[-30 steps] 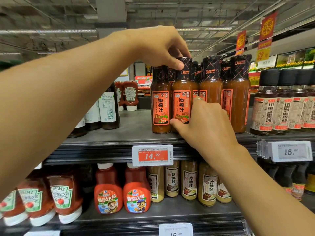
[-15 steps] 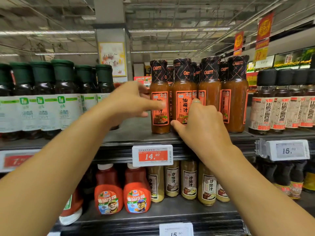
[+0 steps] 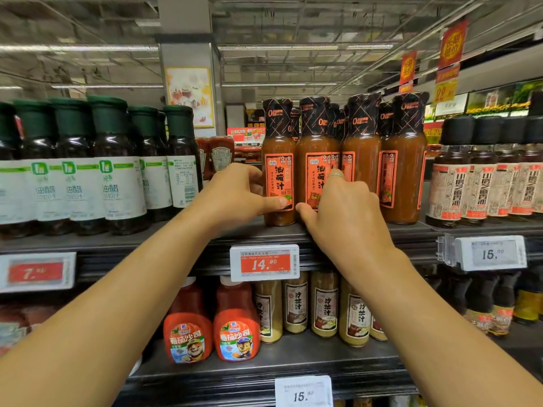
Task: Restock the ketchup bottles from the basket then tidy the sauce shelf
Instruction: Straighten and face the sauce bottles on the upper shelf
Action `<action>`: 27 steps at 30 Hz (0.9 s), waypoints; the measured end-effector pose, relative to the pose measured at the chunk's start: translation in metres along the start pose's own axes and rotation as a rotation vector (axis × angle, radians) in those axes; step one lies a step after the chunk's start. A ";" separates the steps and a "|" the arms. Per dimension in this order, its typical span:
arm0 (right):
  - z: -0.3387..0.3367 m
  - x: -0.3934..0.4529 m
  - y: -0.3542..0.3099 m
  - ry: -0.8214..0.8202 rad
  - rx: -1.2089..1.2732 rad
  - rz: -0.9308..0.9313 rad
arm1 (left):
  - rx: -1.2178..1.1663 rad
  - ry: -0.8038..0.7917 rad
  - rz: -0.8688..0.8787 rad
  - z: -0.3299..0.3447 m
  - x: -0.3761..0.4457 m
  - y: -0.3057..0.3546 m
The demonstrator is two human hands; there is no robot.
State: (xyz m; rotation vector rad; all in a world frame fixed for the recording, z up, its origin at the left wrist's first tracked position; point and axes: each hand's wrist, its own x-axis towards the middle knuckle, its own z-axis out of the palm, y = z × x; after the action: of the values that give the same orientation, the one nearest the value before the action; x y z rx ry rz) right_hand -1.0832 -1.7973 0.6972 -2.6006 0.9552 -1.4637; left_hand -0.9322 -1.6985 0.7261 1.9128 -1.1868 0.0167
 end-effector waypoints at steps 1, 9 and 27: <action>0.000 0.000 -0.001 -0.003 -0.005 0.003 | 0.000 0.012 0.001 0.001 -0.001 -0.001; 0.000 -0.005 -0.003 -0.014 -0.004 0.041 | -0.035 0.027 0.026 0.006 -0.009 -0.003; -0.049 -0.019 0.060 0.156 0.101 -0.036 | 0.055 0.445 0.565 0.002 -0.023 0.073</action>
State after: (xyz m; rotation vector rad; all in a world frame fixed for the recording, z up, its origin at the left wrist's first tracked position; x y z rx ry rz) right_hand -1.1590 -1.8231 0.6931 -2.4763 0.8258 -1.6983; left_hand -0.9994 -1.6960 0.7627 1.4517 -1.3716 0.7425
